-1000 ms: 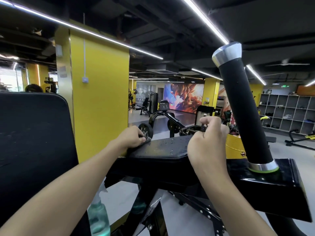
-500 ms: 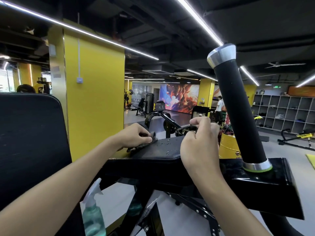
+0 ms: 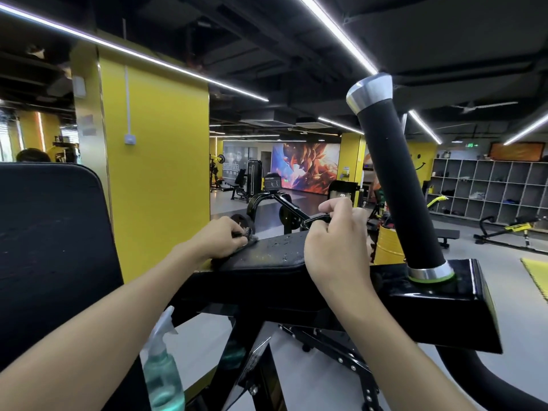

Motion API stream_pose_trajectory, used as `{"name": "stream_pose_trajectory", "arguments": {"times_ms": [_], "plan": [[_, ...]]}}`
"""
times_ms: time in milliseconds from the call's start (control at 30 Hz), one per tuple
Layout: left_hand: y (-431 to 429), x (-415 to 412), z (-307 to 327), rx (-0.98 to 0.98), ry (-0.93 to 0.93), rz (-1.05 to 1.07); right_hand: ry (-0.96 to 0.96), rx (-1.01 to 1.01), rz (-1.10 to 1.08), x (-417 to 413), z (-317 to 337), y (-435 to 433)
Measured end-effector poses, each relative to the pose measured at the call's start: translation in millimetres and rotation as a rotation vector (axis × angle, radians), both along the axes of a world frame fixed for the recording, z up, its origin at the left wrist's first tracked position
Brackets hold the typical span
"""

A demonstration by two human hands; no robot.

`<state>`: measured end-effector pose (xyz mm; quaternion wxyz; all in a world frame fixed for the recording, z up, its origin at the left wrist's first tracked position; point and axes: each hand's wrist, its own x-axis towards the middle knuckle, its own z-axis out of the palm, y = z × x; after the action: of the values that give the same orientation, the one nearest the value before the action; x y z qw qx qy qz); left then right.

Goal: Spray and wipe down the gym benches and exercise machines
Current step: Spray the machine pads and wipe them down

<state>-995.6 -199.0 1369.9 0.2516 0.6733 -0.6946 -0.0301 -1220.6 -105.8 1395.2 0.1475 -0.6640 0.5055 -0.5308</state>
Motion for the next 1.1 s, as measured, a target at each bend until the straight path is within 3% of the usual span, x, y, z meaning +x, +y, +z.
{"name": "stream_pose_trajectory", "arguments": {"times_ms": [167,367,467,533,700,867,1000,1100], "plan": [[20.3,-1.3,11.5,0.023,0.095,-0.165,0.009,-0.008,0.000,0.6,0.2,-1.7],[24.7,5.8,-1.2,0.022,0.045,0.011,0.013,-0.023,0.003,1.0,0.2,-0.9],[38.0,6.7,4.2,0.031,0.228,-0.122,0.019,-0.024,0.004,1.3,0.0,-2.0],[46.2,6.7,4.5,0.022,0.216,-0.172,0.010,-0.023,0.007,2.0,0.0,-3.5],[42.7,11.3,-3.7,0.022,0.056,0.033,-0.001,-0.025,0.007,1.9,-0.9,-2.6],[64.2,8.6,-2.6,-0.044,0.214,-0.130,0.007,-0.014,0.006,2.0,-1.0,-3.6],[65.2,14.4,-14.3,-0.090,0.091,0.044,0.012,-0.015,0.004,1.9,-1.0,-3.2],[70.9,10.6,-14.8,-0.096,0.179,0.018,0.021,-0.015,-0.005,1.0,-0.3,-2.4]]}}
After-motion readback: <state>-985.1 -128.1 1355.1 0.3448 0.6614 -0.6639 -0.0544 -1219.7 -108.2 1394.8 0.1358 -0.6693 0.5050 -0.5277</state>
